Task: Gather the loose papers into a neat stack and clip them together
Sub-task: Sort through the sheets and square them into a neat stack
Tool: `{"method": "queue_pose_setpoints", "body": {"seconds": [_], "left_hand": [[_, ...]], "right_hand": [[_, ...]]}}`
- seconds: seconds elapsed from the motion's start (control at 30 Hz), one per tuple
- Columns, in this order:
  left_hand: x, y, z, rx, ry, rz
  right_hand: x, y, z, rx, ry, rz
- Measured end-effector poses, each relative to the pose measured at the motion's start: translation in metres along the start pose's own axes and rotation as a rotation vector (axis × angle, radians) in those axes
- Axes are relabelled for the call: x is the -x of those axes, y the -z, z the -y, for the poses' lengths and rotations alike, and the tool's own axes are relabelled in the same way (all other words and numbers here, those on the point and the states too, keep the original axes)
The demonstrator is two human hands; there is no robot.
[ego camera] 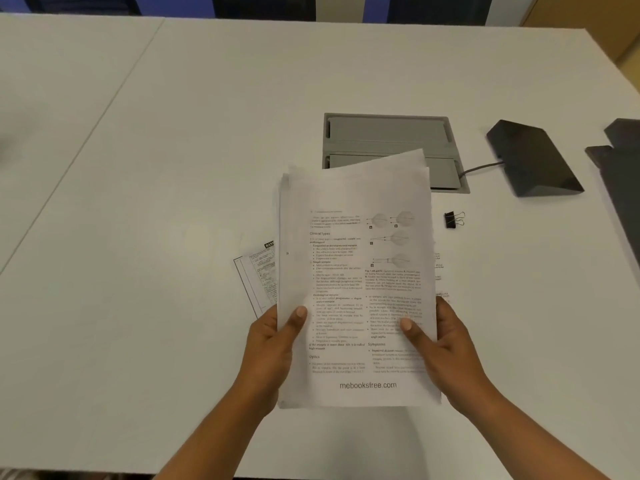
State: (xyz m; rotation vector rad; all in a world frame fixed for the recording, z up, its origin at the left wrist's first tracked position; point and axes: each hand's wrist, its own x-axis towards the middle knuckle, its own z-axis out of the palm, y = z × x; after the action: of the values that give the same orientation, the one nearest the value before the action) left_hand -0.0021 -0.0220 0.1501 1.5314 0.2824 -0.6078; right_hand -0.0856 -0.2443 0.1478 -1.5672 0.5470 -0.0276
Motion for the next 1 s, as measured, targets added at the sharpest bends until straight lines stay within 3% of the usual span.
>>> {"method": "queue_pose_setpoints", "body": {"seconds": [0.1, 0.17, 0.33, 0.5, 0.6, 0.77, 1.0], "left_hand": [[0.000, 0.011, 0.003, -0.007, 0.005, -0.019], [0.001, 0.023, 0.003, -0.003, -0.001, -0.043], [0.003, 0.059, 0.007, 0.026, -0.039, -0.090], [0.005, 0.090, 0.012, 0.045, -0.049, -0.141], [0.007, 0.097, 0.014, 0.048, -0.036, -0.130], [0.006, 0.096, 0.017, 0.047, -0.028, -0.130], [0.002, 0.091, 0.020, 0.056, -0.045, -0.124]], "right_hand": [[-0.007, 0.007, -0.005, -0.016, -0.061, 0.030], [-0.018, 0.019, -0.016, 0.051, -0.118, -0.048], [-0.048, 0.064, -0.069, 0.733, -0.312, -0.165], [-0.058, 0.076, -0.095, 1.004, -0.517, -0.214], [-0.058, 0.067, -0.103, 1.044, -0.521, -0.185], [-0.059, 0.060, -0.099, 0.867, -0.566, -0.162], [-0.064, 0.035, -0.098, 0.699, -0.254, -0.146]]}}
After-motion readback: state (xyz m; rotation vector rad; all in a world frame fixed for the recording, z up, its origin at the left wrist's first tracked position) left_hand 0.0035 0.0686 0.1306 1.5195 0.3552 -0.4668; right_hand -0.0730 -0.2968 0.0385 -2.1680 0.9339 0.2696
